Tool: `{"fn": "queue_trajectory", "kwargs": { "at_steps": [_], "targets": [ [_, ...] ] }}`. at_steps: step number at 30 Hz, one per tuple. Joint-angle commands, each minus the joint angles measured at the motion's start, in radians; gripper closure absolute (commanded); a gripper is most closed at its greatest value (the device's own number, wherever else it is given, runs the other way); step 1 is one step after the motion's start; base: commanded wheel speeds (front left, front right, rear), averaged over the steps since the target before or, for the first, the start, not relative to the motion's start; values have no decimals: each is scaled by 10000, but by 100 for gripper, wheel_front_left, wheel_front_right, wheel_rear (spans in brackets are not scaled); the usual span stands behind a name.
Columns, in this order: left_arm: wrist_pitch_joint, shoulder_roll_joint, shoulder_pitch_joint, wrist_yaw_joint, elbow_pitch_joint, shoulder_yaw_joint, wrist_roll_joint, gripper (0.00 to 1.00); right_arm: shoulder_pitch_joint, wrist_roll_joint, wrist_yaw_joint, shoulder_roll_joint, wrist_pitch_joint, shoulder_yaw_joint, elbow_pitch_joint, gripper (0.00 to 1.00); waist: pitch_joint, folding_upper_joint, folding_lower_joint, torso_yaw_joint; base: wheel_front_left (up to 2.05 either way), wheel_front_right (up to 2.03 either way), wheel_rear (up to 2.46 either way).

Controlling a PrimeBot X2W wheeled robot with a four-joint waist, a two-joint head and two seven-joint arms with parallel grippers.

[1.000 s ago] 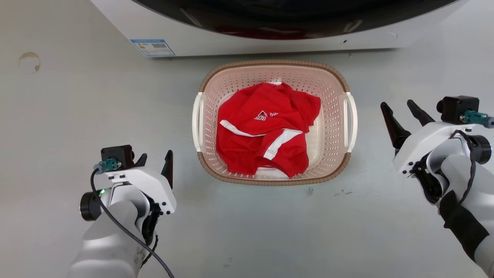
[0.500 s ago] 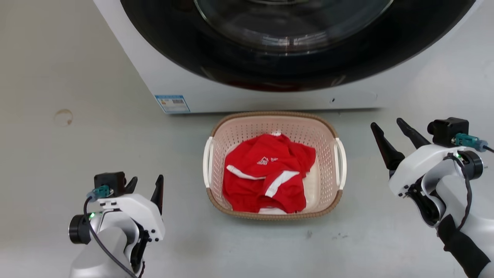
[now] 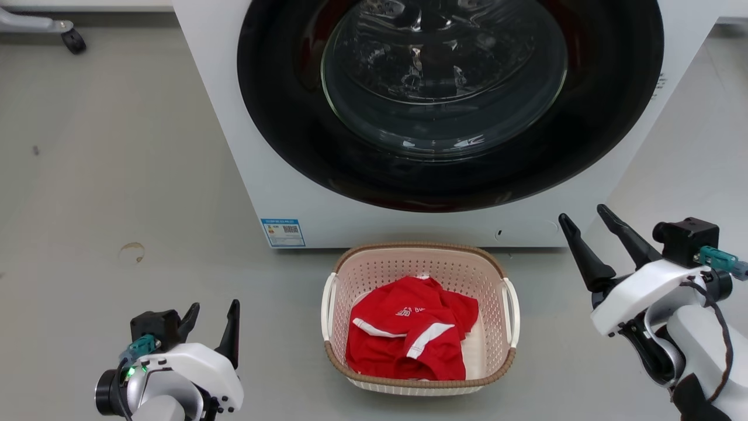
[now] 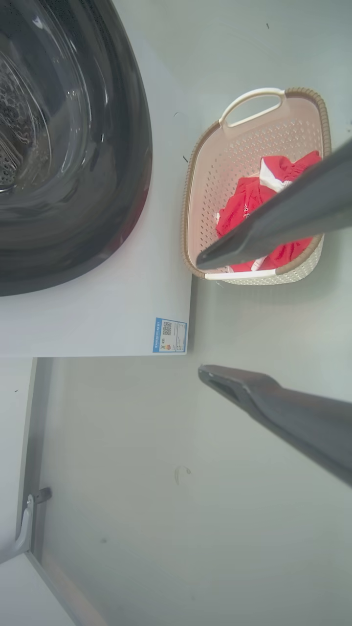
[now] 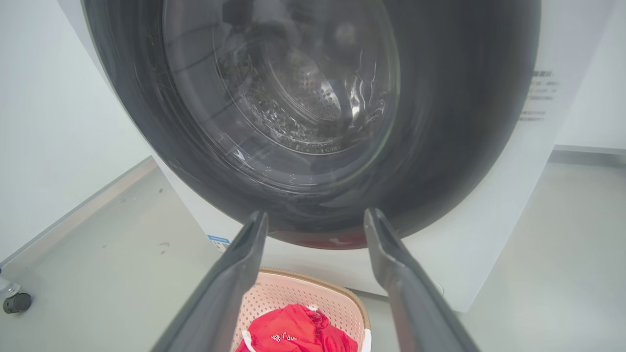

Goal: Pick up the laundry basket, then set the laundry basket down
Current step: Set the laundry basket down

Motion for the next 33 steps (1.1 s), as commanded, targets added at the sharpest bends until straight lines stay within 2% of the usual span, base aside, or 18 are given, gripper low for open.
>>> {"fn": "queue_trajectory", "kwargs": {
  "at_steps": [1, 6, 10, 12, 15, 17, 18, 19, 23, 33],
  "targets": [
    [-107, 347, 87, 133, -443, 461, 100, 0, 220, -157, -36, -240, -38, -126, -401, 0, -337, 0, 0, 67, 0, 0, 0],
    [-107, 514, 966, 601, -1603, 869, 187, 0, 982, -382, -36, -511, -38, -1067, -1116, 0, -789, 0, 0, 173, 0, 0, 0],
    [116, 834, 1799, 1190, -2708, 1011, 181, 0, 1760, -533, -36, -706, -38, -1971, -1446, 0, -1208, 0, 0, 251, 0, 0, 0],
    [340, 1069, 2261, 1635, -3471, 1084, 244, 0, 2171, -603, -36, -775, -38, -2417, -1518, 0, -1379, 0, 0, 287, 0, 0, 0],
    [860, 1344, 3116, 2555, -5060, 1178, 381, 0, 2741, -695, -36, -766, -38, -3203, -1649, 0, -1546, 0, 0, 319, 0, 0, 0],
    [1113, 1550, 3689, 3077, -6144, 1293, 448, 0, 3073, -773, -36, -670, -38, -3746, -1807, 0, -1601, 0, 0, 331, 0, 0, 0],
    [1279, 1723, 4202, 3443, -7159, 1373, 504, 0, 3385, -876, -36, -543, -38, -4185, -1959, 0, -1632, 0, 0, 345, 0, 0, 0],
    [1281, 1806, 4419, 3586, -7630, 1411, 559, 0, 3524, -920, -36, -457, -38, -4364, -2045, 0, -1636, 0, 0, 345, 0, 0, 0],
    [1509, 2086, 5110, 3970, -8913, 1450, 681, 0, 3894, -1135, -36, -178, -38, -4665, -2271, 0, -1596, 0, 0, 346, 0, 0, 0],
    [1906, 2374, 5372, 4224, -9648, 1470, 733, 0, 3942, -1369, -36, 13, 155, -4604, -2455, 0, -1474, 0, 0, 450, 0, 0, 0]
  ]
}}
